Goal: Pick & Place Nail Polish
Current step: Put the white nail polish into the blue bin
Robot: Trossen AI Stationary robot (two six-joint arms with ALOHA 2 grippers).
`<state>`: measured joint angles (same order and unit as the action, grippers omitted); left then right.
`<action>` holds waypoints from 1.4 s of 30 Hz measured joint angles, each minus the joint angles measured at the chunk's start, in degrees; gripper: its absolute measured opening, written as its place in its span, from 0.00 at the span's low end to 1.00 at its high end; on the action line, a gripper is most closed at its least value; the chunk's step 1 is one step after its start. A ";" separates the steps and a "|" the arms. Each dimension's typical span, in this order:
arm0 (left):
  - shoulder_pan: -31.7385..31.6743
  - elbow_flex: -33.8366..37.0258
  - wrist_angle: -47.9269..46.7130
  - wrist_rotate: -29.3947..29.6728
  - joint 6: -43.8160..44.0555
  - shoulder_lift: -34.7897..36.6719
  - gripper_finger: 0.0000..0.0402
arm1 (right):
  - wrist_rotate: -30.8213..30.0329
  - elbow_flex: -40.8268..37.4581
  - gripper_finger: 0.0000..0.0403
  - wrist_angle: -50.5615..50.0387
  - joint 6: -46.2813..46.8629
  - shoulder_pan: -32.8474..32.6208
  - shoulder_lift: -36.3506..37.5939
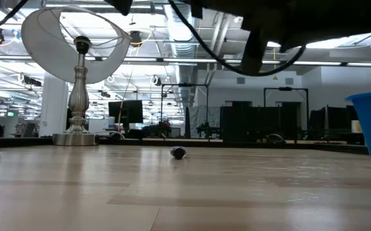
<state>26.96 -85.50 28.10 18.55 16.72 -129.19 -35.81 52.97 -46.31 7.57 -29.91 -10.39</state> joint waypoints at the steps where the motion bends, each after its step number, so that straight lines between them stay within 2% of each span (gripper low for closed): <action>1: 0.09 -0.47 0.04 -0.27 0.00 -0.41 0.14 | 0.00 -0.02 0.00 -0.01 0.00 0.00 0.00; 11: 0.57 -3.91 0.13 -2.52 0.25 -6.00 0.14 | 0.00 -0.02 0.00 0.01 0.00 0.00 0.02; 22: 0.57 -3.91 -5.42 -3.78 -0.24 -6.04 0.15 | -0.02 -0.02 0.00 0.01 0.00 0.00 0.02; 42: 0.36 -3.91 -6.01 -3.85 -1.43 -5.99 0.19 | -0.02 -0.01 0.00 0.01 0.00 0.00 0.02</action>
<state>27.31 -89.40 22.09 14.70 15.29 -135.17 -35.83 52.96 -46.30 7.57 -29.91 -10.37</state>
